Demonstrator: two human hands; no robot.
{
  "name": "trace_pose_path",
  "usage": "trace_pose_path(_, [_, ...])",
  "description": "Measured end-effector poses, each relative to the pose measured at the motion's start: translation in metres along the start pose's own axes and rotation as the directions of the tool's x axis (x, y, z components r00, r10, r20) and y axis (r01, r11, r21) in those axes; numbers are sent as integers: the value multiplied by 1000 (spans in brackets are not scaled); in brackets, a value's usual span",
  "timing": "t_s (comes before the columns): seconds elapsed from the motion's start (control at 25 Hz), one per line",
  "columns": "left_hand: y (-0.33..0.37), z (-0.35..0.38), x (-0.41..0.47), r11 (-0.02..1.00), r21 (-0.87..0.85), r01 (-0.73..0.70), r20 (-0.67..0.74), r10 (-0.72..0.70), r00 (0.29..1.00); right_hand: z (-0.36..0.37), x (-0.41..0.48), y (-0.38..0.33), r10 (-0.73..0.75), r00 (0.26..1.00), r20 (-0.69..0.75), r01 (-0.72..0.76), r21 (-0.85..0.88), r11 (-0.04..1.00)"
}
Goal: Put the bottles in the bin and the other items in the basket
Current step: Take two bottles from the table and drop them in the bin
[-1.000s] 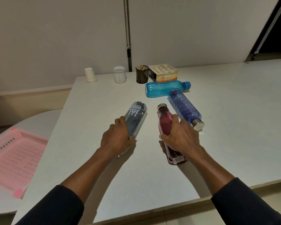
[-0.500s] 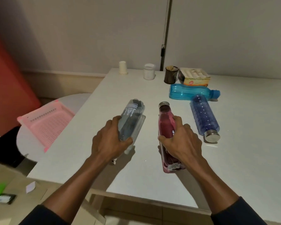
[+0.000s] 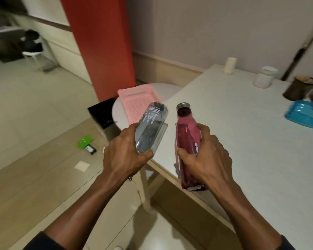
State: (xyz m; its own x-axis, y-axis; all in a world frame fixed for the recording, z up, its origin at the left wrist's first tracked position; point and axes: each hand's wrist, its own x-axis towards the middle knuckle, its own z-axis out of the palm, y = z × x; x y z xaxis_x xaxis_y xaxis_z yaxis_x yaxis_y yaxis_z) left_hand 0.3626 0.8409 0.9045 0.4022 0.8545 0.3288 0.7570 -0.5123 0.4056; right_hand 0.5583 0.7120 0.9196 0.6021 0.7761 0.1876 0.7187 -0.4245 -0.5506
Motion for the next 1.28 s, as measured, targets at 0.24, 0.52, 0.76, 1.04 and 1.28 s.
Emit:
trace_pose_path(0.24, [-90, -45, -18, 988, 12, 155, -86, -153, 984, 61, -11, -87, -148, 988, 43, 148, 6, 989])
trace_pose_path(0.52, [-230, -78, -45, 955, 55, 290, -45, -288, 957, 167, -56, -199, -177, 978, 114, 173, 45, 984])
trace_pose_path(0.76, [-343, -98, -71, 910, 160, 382, 69, -397, 915, 260, -79, -259, -120, 964, 239, 136, -53, 989])
trace_pose_path(1.04, [-422, -88, -59, 861, 214, 461, 183, -500, 847, 350, -72, -282, -74, 906, 416, 146, -143, 979])
trace_pose_path(1.28, [-487, -53, -18, 841, 259, 475, 250, -534, 808, 429, -3, -295, -47, 832, 553, 168, -169, 971])
